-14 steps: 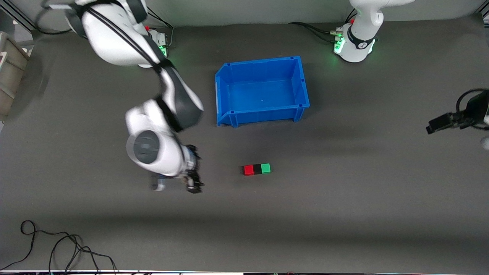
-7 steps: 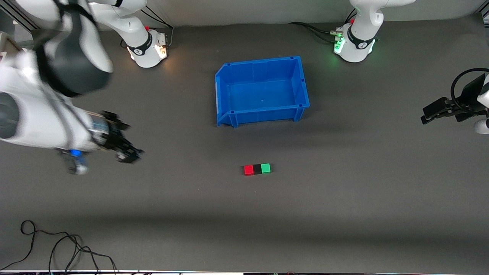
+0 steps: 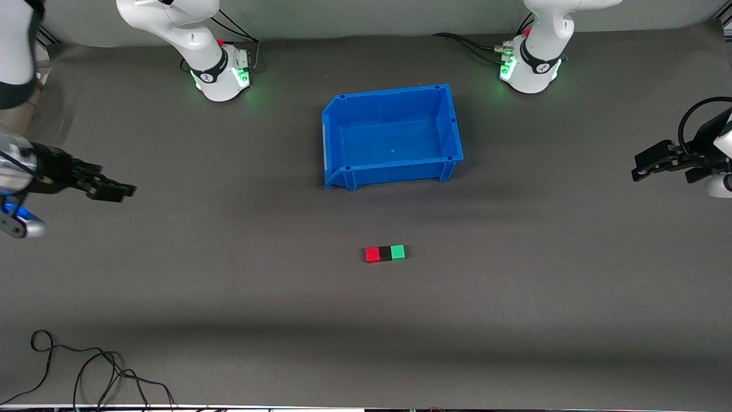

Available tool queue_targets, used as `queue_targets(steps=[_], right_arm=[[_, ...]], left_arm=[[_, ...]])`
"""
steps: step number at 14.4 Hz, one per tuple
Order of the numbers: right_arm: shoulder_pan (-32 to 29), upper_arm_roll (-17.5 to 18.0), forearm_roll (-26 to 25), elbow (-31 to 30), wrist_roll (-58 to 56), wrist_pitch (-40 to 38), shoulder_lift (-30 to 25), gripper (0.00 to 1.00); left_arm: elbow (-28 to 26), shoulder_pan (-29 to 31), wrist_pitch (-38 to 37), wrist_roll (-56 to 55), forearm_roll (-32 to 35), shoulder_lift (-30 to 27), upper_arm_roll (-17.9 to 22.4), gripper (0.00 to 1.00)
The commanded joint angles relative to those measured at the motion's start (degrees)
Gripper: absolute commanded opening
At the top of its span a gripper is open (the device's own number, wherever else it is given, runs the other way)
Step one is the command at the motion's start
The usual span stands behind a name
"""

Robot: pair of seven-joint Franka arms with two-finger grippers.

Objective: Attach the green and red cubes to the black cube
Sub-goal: 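Open the right gripper and withdraw it from the red cube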

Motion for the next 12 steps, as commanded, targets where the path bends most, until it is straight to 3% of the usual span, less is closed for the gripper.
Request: queue_targets(steps=[1,6,12], right_arm=[[0.7,-1.8,-1.9,-5.5,-11.3,3.6,-4.3,0.89],[2.7,-1.7,-6.2,-17.3,-16.0,18.2,-10.8,0.89],[2.7,-2.3,-7.6,-18.4,-24.4,20.7,-11.2,0.89]], left_arm=[[2.2,-2.9,-1.6,1.0,1.2,1.0,2.1,1.0],[2.2,-2.6,-1.8,1.0,1.3,0.8,2.0,1.0],[1.7,-2.8,-3.0,1.0,3.5,0.6,1.7,1.0]])
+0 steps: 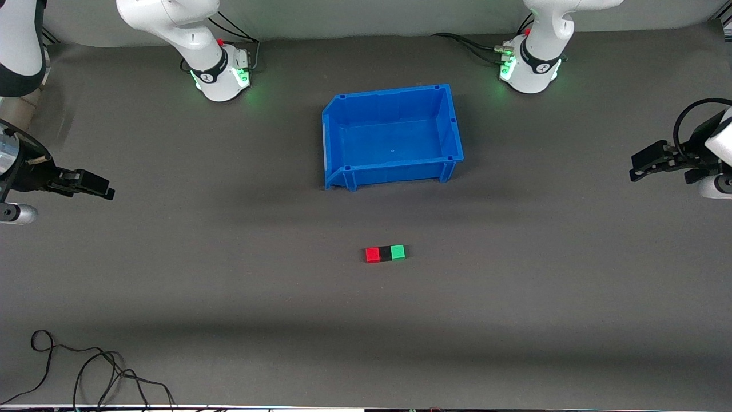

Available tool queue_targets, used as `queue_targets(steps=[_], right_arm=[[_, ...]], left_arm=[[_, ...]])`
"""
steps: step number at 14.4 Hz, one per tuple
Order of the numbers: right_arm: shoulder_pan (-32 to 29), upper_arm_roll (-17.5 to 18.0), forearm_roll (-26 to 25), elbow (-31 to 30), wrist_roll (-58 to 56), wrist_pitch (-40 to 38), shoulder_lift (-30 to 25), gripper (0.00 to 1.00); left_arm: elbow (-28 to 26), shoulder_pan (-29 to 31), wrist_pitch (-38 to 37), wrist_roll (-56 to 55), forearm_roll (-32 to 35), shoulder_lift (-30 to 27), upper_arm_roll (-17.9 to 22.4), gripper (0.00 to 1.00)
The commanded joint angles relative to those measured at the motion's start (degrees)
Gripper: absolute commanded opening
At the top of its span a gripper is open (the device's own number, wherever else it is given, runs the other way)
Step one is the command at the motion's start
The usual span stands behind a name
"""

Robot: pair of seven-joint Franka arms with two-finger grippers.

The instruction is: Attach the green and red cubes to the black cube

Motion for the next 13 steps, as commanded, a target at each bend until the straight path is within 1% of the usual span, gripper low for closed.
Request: queue_targets(steps=[1,4,7,11,13], right_arm=[[0.5,-0.5,-1.6,-2.6,-2.2,1.4,-2.2,0.89],[0.6,-0.5,-1.6,-2.6,-2.2,1.3,-2.2,0.9],[0.5,-0.6,-1.6,-2.8,-2.2,1.2,-2.5,0.99],[0.1,-0.5,-1.7,-2.9,-2.1,1.2,-2.5,0.99],[-2.5,0.8,-1.7,-2.9,-2.1,1.2,-2.6,0.99]], left_arm=[[1.2,-1.0,-2.7,0.7,2.1,0.4,0.5,1.0],[1.2,-1.0,-2.7,0.7,2.3,0.4,0.5,1.0],[1.2,-0.9,-2.6,0.7,2.3,0.5,0.5,1.0],[1.3,-1.0,-2.6,0.6,2.3,0.5,0.5,1.0],[1.3,-1.0,-2.6,0.6,2.2,0.4,0.5,1.0]])
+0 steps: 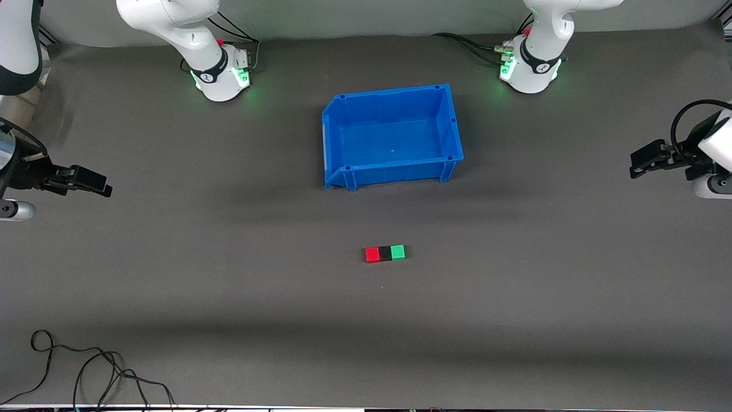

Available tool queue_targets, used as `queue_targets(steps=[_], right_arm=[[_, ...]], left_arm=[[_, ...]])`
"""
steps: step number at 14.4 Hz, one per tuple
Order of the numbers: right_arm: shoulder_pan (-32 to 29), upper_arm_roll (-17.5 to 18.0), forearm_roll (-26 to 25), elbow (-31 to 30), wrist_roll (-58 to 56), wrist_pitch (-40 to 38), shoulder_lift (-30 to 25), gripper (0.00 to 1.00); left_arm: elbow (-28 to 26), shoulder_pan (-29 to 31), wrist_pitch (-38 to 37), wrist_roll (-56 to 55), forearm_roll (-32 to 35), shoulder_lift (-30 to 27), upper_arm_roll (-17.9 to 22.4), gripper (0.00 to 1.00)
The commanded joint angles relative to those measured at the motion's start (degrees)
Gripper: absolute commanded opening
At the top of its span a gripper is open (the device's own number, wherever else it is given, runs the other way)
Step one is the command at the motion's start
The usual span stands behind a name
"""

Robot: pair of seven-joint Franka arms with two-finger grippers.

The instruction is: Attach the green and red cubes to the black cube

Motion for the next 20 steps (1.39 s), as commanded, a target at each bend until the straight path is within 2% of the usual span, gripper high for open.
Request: queue_targets(steps=[1,3,6,7,10,18,20], right_arm=[[-4.7,3.7,-1.3,-2.1,-1.1,1.1,-2.2,0.99],[-9.2,8.3,-1.4,-3.2,-1.1,1.2,-3.2,0.99],[-14.3,13.1,-1.4,-4.6,-1.1,1.6,-4.6,0.99],[-14.7,13.6,-1.4,-4.6,-1.1,1.7,-4.6,0.99],[-13.1,13.6,-3.9,-4.6,-1.0,1.7,-4.8,0.99],[-11.5,13.2,-4.0,-5.7,-0.9,2.0,-5.8,0.99],[-8.5,10.2,-4.0,-5.7,-0.9,2.4,-5.5,0.99]], left_arm=[[1.3,-0.8,-1.2,0.6,0.9,0.3,0.5,1.0],[1.3,-0.8,-1.2,0.4,0.9,0.3,0.5,1.0],[1.2,-0.8,-1.2,0.4,1.0,0.3,0.3,1.0],[1.3,-0.8,-1.2,0.4,0.9,0.3,0.5,1.0],[1.2,-0.8,-1.2,0.4,1.0,0.3,0.3,1.0],[1.2,-0.9,-1.2,0.4,1.0,0.3,0.3,1.0],[1.2,-0.9,-1.2,0.4,1.0,0.3,0.3,1.0]])
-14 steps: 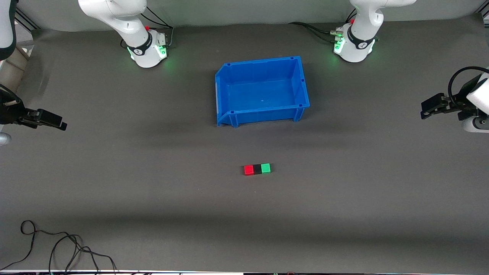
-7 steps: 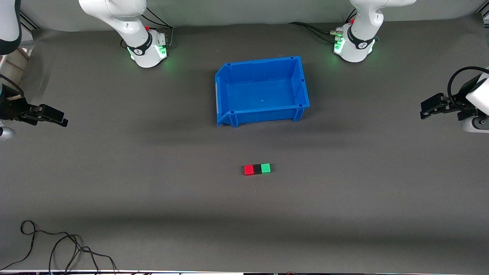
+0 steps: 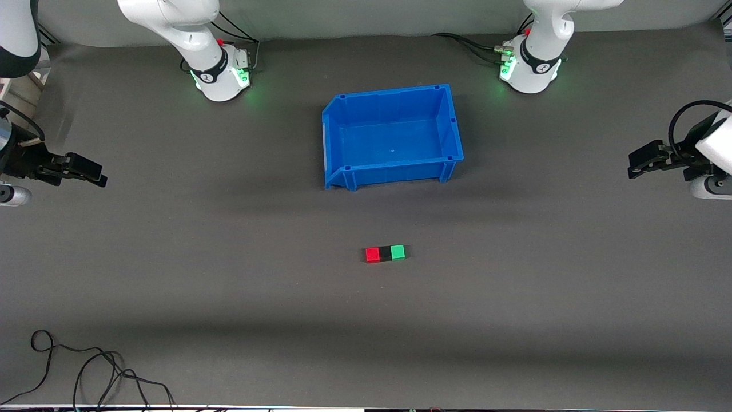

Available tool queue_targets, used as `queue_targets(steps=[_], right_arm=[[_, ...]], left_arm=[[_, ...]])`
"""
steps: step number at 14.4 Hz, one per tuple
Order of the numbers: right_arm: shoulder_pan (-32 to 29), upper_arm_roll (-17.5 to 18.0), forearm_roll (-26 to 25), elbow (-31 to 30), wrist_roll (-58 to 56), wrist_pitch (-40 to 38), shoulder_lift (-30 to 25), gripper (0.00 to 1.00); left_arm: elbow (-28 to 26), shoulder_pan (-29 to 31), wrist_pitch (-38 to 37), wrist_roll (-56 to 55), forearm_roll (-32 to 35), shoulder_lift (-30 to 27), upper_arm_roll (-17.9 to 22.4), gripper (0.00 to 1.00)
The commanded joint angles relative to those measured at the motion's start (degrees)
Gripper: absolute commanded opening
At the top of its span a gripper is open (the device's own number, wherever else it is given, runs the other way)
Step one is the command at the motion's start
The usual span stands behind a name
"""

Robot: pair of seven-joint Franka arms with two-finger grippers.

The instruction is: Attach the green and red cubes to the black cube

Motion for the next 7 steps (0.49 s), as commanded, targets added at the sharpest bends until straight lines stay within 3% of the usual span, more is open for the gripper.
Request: queue_targets(steps=[1,7], right_arm=[[3.7,-3.6,-1.3,-1.9,-0.7,1.7,-1.4,0.99],[3.9,-3.8,-1.3,-1.8,-0.8,2.0,-0.8,0.99]], left_arm=[[1.2,-0.8,-1.2,0.4,1.0,0.2,0.3,1.0],[1.2,-0.8,-1.2,0.4,1.0,0.1,0.3,1.0]])
